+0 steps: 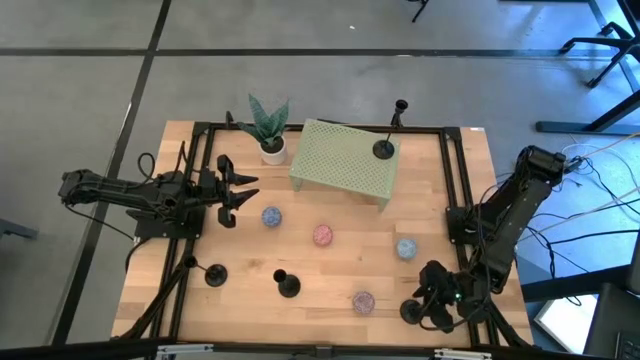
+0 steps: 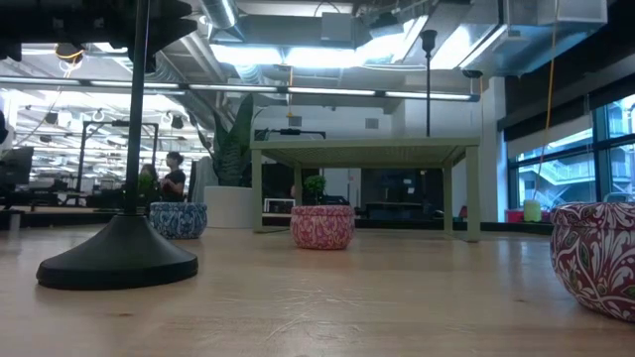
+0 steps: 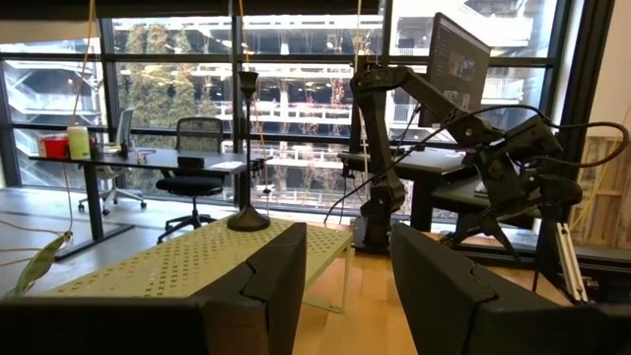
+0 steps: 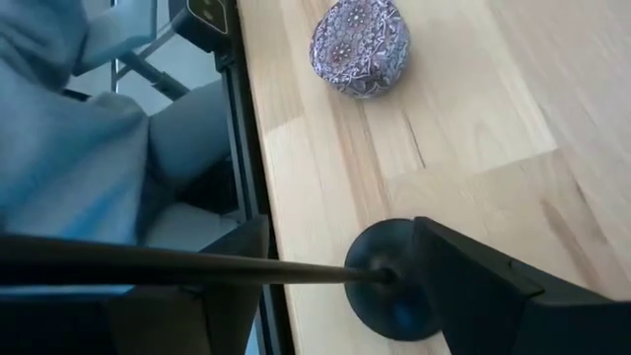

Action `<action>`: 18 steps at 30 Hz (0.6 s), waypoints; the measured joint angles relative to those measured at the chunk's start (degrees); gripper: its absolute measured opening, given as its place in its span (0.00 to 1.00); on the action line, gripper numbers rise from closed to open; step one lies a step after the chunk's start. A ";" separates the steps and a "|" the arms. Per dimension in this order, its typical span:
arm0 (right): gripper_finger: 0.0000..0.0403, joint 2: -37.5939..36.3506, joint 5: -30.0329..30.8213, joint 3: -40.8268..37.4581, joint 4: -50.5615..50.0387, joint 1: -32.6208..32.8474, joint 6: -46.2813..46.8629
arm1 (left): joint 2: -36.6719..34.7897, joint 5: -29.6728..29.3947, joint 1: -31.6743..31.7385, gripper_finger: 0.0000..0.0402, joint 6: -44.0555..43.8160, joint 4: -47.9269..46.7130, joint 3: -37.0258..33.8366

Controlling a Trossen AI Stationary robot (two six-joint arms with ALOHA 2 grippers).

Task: Pick & Place candle stick holders
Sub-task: Put the black candle holder on the shelf aligned with the other black candle holder

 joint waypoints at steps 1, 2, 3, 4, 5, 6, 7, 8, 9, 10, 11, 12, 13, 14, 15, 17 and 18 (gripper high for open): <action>0.63 0.00 0.08 0.00 -0.36 0.00 -0.20 | 0.00 0.00 0.00 0.36 0.00 0.00 0.00; 0.63 0.06 0.11 0.00 -0.87 0.00 -0.35 | 0.00 0.00 -0.01 0.36 0.00 0.00 0.00; 0.62 0.31 0.21 0.00 -1.12 -0.01 -0.54 | 0.00 0.00 0.00 0.36 0.01 0.00 0.00; 0.61 0.71 0.27 0.00 -1.15 -0.01 -1.35 | 0.00 0.00 -0.01 0.36 0.00 0.00 0.00; 0.59 1.12 0.45 0.00 -1.15 0.00 -2.35 | 0.00 0.00 0.00 0.36 0.01 0.00 0.00; 0.56 1.66 1.07 0.01 -0.97 0.00 -3.45 | 0.00 0.00 -0.02 0.36 0.00 0.00 0.00; 0.52 2.31 1.50 0.03 -0.80 0.00 -4.30 | 0.00 0.00 -0.02 0.36 0.00 0.00 0.00; 0.48 2.96 1.58 0.02 -0.91 -0.02 -4.49 | 0.00 0.00 -0.02 0.36 0.02 -0.02 0.00; 0.44 3.61 1.57 0.02 -1.06 -0.02 -4.45 | 0.00 0.00 -0.02 0.36 0.02 -0.01 0.00; 0.39 4.18 1.59 0.02 -1.08 -0.02 -4.29 | 0.00 0.00 0.00 0.36 0.02 0.00 0.00; 0.34 4.69 1.63 0.02 -0.86 -0.04 -4.28 | 0.00 0.00 -0.01 0.36 0.02 -0.02 0.00; 0.29 5.17 1.98 0.02 -0.52 -0.03 -4.31 | 0.00 0.00 -0.01 0.36 0.02 0.00 0.00; 0.24 5.59 2.23 0.04 -0.12 -0.02 -4.44 | 0.00 0.00 -0.01 0.36 0.02 -0.01 0.00; 0.19 6.01 2.52 0.05 0.40 -0.04 -4.54 | 0.00 0.00 -0.01 0.36 0.02 -0.01 0.00; 0.13 6.44 3.03 0.11 0.76 -0.07 -4.78 | 0.00 0.00 -0.01 0.36 0.02 0.00 0.00; 0.05 6.56 4.82 0.11 0.35 -0.13 -4.71 | 0.00 0.00 -0.01 0.36 0.03 -0.02 0.00; 0.04 6.61 5.64 0.09 0.48 -0.12 -4.71 | 0.00 0.00 0.00 0.36 0.05 -0.02 0.00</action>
